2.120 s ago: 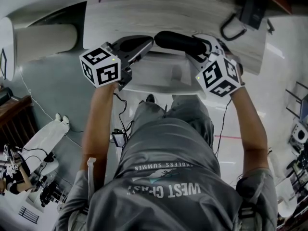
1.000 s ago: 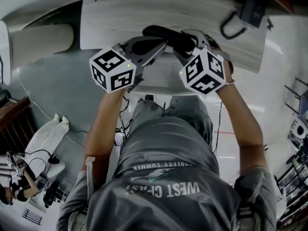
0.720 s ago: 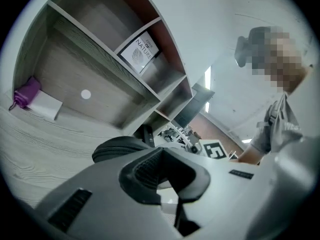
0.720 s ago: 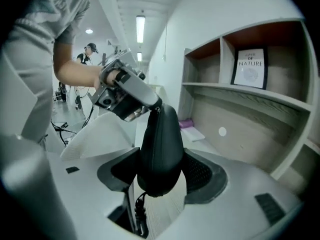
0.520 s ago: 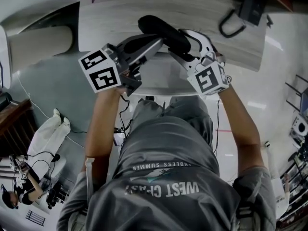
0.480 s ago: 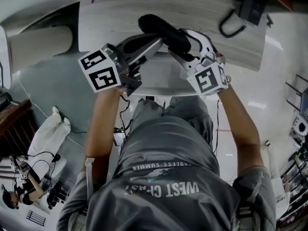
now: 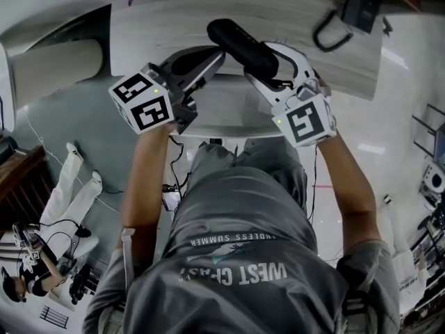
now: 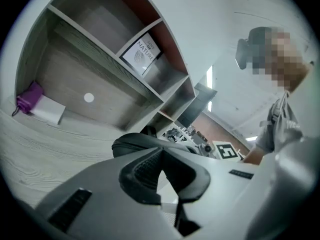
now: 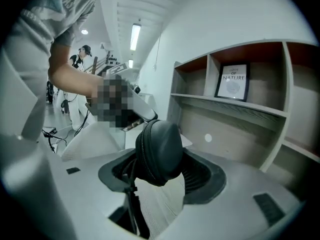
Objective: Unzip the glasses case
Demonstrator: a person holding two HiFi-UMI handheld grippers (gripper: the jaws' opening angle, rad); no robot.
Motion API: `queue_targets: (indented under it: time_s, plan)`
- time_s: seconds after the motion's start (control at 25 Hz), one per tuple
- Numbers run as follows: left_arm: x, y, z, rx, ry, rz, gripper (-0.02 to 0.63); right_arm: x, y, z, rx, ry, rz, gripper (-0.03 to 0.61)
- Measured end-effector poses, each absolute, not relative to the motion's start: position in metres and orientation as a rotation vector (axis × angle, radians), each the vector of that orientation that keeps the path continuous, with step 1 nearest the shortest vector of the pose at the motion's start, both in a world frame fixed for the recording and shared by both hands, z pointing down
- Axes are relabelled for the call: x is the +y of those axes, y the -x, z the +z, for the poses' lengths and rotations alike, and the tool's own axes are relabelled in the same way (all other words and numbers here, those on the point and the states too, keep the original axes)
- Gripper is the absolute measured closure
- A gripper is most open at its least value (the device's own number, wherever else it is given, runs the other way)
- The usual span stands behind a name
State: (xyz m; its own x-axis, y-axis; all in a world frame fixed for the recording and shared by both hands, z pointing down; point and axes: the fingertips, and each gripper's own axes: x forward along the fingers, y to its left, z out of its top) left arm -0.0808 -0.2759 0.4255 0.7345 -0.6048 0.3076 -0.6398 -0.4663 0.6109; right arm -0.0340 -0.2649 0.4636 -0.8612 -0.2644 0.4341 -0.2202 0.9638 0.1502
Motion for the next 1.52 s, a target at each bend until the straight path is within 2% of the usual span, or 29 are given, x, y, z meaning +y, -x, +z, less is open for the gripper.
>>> queue_targets:
  time_s: [0.2,0.72,1.04,1.24,1.4,1.52]
  plan:
    - [-0.27,0.068,0.417,-0.915,-2.292,0.195,0.614,-0.263,0.035,0.46,-2.613,-0.32,-0.008,0.324]
    - [-0.257,0.041,0.408,-0.895,-2.34,0.234,0.614,-0.254,0.036,0.464,-2.584,-0.214,0.167,0.327]
    - [-0.253,0.027,0.409,-0.879,-2.366,0.247,0.614,-0.254,0.041,0.47,-2.561,-0.192,0.173,0.33]
    - [-0.251,0.022,0.415,-0.9,-2.433,0.419,0.614,-0.254,0.035,0.476,-2.53,-0.208,0.144,0.331]
    - [-0.249,0.016,0.41,-0.837,-2.341,0.211,0.612,-0.253,0.039,0.48,-2.493,-0.208,0.129,0.334]
    - [-0.249,0.009,0.419,-0.838,-2.353,0.225,0.612,-0.254,0.041,0.487,-2.478,-0.19,0.113,0.336]
